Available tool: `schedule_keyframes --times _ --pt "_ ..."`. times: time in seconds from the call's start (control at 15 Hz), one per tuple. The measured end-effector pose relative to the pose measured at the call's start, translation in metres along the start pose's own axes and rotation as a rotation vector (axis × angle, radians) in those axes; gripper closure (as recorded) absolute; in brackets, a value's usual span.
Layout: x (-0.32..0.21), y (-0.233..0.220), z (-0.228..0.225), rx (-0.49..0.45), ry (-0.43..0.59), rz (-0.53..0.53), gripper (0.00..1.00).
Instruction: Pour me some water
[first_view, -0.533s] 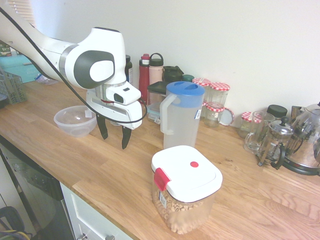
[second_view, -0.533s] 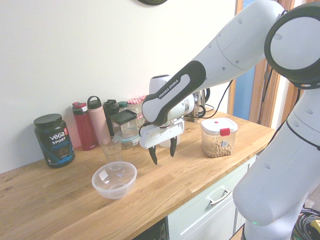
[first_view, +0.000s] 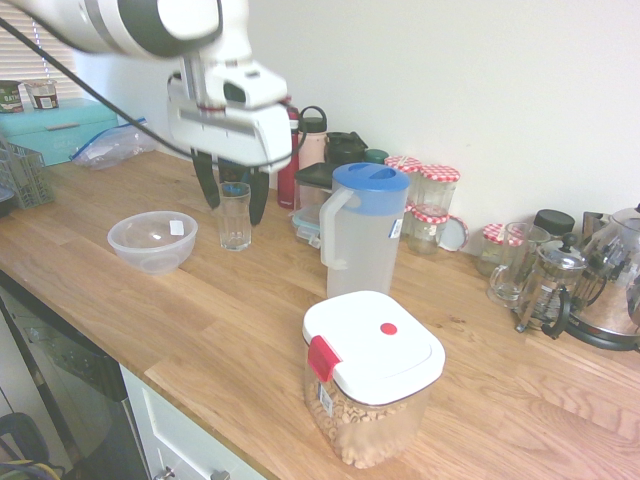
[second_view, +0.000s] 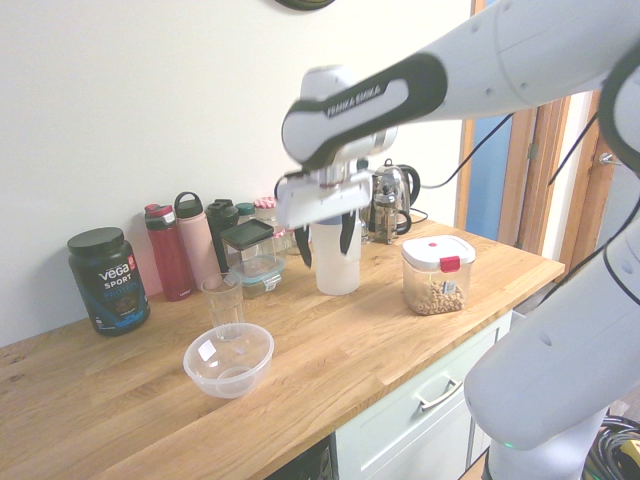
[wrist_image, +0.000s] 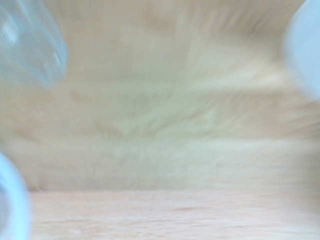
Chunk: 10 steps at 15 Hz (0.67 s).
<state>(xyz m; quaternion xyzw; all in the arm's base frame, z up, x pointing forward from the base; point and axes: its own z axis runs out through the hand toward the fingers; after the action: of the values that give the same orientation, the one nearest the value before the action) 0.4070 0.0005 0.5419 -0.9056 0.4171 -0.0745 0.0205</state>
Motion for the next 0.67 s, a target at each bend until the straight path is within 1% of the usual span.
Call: schedule_keyframes --times 0.13,0.27,0.47,0.67 --pt "0.015 0.011 -0.041 0.030 0.035 0.039 0.00" --pt "0.038 0.023 -0.056 0.033 0.048 0.069 0.00" --pt "0.074 0.037 -0.054 0.013 0.042 0.092 0.00" --pt "0.095 0.034 -0.031 -0.019 0.028 0.091 0.00"
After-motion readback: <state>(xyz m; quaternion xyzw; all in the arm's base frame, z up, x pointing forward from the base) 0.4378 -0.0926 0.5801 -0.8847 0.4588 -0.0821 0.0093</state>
